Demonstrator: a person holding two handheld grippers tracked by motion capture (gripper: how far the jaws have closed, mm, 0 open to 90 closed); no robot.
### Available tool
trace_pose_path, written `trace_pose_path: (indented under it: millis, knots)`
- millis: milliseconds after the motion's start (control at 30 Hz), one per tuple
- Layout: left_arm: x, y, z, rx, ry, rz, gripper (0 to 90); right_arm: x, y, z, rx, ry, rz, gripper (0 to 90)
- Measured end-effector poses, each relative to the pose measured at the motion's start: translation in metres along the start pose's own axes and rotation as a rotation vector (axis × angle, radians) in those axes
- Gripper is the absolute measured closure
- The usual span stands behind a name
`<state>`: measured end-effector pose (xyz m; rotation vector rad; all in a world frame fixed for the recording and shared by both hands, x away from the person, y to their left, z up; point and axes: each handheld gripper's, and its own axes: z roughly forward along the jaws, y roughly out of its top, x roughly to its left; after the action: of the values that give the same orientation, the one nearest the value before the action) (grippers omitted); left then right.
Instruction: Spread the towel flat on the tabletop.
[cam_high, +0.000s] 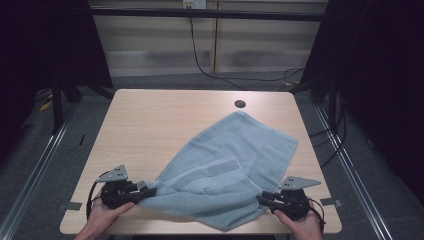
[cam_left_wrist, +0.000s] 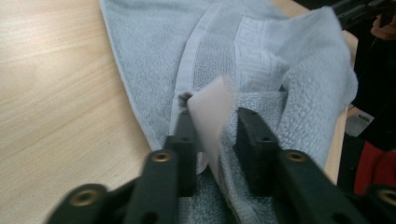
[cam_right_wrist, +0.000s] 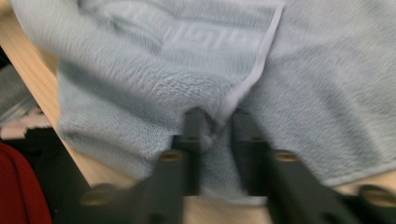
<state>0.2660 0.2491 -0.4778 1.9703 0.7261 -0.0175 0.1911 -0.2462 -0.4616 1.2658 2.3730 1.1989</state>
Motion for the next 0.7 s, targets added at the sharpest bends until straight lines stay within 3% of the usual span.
trace_pose_path:
  millis: [133, 233, 400, 467, 533, 633, 700]
  knots:
    - [0.006, 0.012, -0.004, -0.061, 0.011, -0.021, 58.9, -0.010, 0.026, 0.008, -0.054, 0.021, -0.021, 61.3]
    - [0.012, 0.015, -0.003, -0.091, 0.038, -0.051, 56.0, -0.023, 0.049, 0.036, -0.057, 0.053, -0.023, 57.3]
    - [0.018, 0.011, -0.002, -0.080, 0.053, -0.062, 59.1, -0.045, 0.076, 0.087, -0.023, 0.068, -0.022, 52.3]
    - [0.019, 0.007, -0.001, -0.071, 0.042, -0.054, 64.6, -0.050, 0.080, 0.103, -0.009, 0.068, -0.016, 49.4]
    - [0.018, 0.003, 0.000, -0.049, 0.031, -0.047, 66.9, -0.053, 0.081, 0.114, 0.012, 0.039, -0.018, 45.8]
    - [0.017, 0.002, 0.001, -0.045, 0.017, -0.049, 63.2, -0.053, 0.078, 0.121, 0.016, 0.044, -0.014, 43.5]
    - [0.015, 0.001, 0.007, -0.015, 0.014, -0.050, 57.3, -0.047, 0.073, 0.131, 0.065, 0.002, -0.061, 42.6]
